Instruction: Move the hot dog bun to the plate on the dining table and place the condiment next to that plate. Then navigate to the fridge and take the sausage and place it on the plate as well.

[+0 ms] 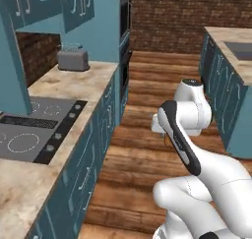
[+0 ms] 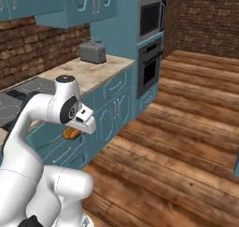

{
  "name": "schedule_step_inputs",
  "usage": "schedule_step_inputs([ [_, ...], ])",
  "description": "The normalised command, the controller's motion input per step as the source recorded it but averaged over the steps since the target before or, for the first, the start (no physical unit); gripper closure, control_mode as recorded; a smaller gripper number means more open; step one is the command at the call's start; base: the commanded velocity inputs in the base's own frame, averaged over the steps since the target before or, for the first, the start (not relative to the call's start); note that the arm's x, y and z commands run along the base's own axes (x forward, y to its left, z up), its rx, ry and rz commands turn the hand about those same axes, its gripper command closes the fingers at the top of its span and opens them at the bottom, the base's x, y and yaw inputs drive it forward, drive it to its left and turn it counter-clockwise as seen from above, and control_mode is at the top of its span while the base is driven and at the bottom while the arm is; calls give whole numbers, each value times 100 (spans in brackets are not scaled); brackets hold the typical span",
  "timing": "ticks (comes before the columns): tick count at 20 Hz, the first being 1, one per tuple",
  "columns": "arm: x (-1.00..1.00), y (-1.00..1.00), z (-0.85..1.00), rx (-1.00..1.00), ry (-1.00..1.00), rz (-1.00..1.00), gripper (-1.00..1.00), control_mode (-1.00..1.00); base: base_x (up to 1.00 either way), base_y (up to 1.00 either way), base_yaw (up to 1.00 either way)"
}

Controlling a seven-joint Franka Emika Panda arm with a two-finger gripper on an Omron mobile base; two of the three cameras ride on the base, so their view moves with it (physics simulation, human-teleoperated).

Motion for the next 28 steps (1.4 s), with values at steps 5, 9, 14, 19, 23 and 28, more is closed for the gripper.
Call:
schedule_step_inputs([
  [5, 0, 0, 0, 0, 0, 0, 100, 100, 0, -24, -86],
  [9, 0, 0, 0, 0, 0, 0, 100, 100, 28, -15, -70],
  [14, 0, 0, 0, 0, 0, 0, 100, 100, 98, 0, -41],
  [19, 0, 0, 0, 0, 0, 0, 100, 100, 100, 0, -29],
  [23, 0, 0, 0, 0, 0, 0, 100, 100, 100, -29, -20],
  [28, 0, 0, 0, 0, 0, 0, 100, 100, 100, -94, 2],
])
